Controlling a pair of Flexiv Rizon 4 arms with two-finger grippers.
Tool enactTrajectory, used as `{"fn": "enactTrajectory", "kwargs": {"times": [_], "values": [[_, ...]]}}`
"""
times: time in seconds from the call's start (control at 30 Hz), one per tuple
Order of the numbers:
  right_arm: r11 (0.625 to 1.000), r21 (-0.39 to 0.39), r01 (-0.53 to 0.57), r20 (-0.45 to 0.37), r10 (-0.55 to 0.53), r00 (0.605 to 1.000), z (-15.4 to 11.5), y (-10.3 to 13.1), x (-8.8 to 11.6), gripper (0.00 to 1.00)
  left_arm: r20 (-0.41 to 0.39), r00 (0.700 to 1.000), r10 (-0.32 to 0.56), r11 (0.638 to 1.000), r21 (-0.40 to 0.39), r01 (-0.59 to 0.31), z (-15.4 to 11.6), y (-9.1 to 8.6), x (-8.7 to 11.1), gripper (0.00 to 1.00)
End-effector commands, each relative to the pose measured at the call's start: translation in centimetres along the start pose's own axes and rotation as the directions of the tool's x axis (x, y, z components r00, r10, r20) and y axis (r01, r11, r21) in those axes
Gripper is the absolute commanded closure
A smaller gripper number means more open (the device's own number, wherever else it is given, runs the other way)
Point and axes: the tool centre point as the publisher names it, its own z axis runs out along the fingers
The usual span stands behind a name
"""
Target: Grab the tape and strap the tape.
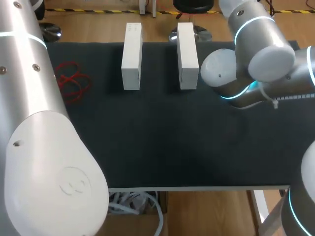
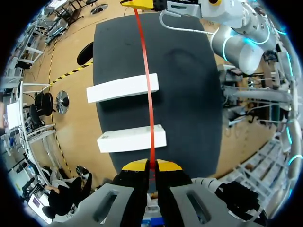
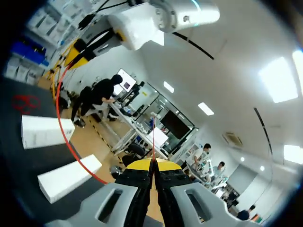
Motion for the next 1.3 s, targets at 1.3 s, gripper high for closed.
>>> {"fn": "enactTrajectory", "kwargs": {"times": [1.3], "values": [[0.791,-0.101,0.603,-0.113,-0.611,0.783,1.0,6.1,5.8,1.00,-0.009,1.000,0.000,1.000,-0.006,0.000,-0.3,-0.1,-0.3,1.00]]}}
